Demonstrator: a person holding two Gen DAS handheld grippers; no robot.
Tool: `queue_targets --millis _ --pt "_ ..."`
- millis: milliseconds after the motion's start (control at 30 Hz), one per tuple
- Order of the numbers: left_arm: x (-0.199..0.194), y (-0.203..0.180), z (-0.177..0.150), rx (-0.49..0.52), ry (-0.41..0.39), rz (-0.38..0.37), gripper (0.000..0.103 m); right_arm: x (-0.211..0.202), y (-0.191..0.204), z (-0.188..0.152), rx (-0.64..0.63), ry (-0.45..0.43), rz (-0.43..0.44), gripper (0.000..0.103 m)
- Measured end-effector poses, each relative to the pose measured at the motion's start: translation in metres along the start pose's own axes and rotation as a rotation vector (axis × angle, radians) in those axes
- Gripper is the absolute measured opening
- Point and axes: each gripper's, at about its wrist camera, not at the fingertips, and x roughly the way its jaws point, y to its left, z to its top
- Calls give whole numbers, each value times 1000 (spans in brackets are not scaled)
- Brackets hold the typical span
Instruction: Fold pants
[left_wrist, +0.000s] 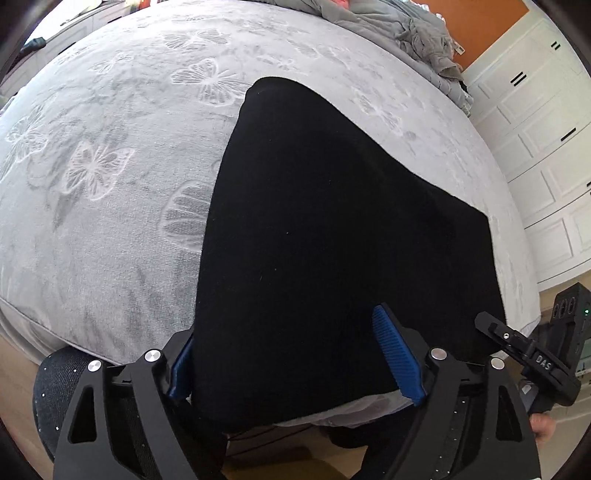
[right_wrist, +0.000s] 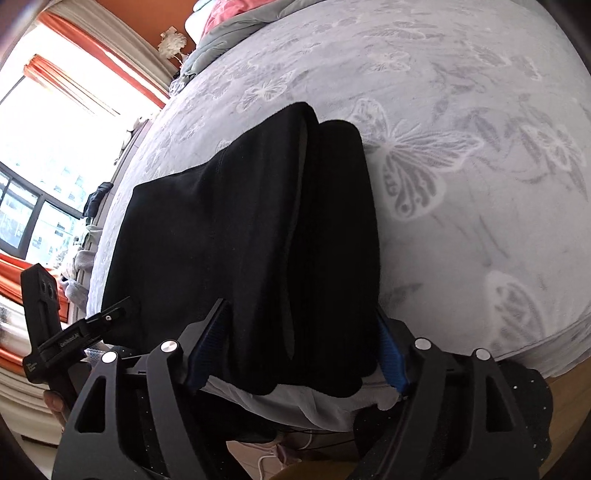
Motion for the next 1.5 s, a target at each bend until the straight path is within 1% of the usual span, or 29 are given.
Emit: queue_targets --millis 67,167,233,267,300,333,367,400,433,500,533,633,767,900,1000,1067,1200,1333,1500 --pt "7 -3 -1 14 7 12 82 3 -5 0 14 0 13 72" --pt "10 -4 1 7 4 9 84 4 -5 0 10 -6 12 71" --pt "12 -4 3 -1 12 1 82 5 -4 0 13 -10 13 65" --pt "12 -5 4 -3 16 -9 78 4 -3 0 15 -15 9 60" --pt "11 -6 4 1 18 -17 72 3 -2 0 18 -19 10 54" --pt "9 -8 6 7 14 -10 66 2 -1 -1 16 -24 13 51" --pt "7 -9 6 12 14 -3 62 0 0 -2 11 -30 7 46" --pt "4 -11 7 17 10 2 54 -2 3 -2 3 -34 0 41" --pt "0 -13 6 24 7 12 47 -5 6 -1 -8 -43 -5 39" --pt "-7 -16 5 40 -2 19 39 -11 12 -2 -21 -51 -14 36" --pt "-10 -17 5 44 -6 25 36 -13 16 -2 -29 -57 -21 35" --pt "-20 -23 4 61 -25 42 31 -22 25 -3 -48 -74 -29 34" --pt "-39 -24 -3 65 -52 33 28 -40 37 -8 -68 -95 -9 34" --pt "-55 -29 -12 74 -55 23 27 -56 46 -17 -98 -105 -3 34" --pt "-69 -32 -23 89 -65 35 26 -67 52 -28 -120 -119 -3 34" --pt "-73 -45 -28 98 -69 41 26 -75 56 -35 -127 -126 2 34" --pt "-90 -48 -41 122 -84 50 26 -90 61 -53 -141 -137 15 34" --pt "-109 -54 -53 125 -98 44 26 -107 66 -72 -152 -149 31 34" --pt "-126 -63 -71 141 -121 47 26 -124 71 -87 -169 -171 51 34"
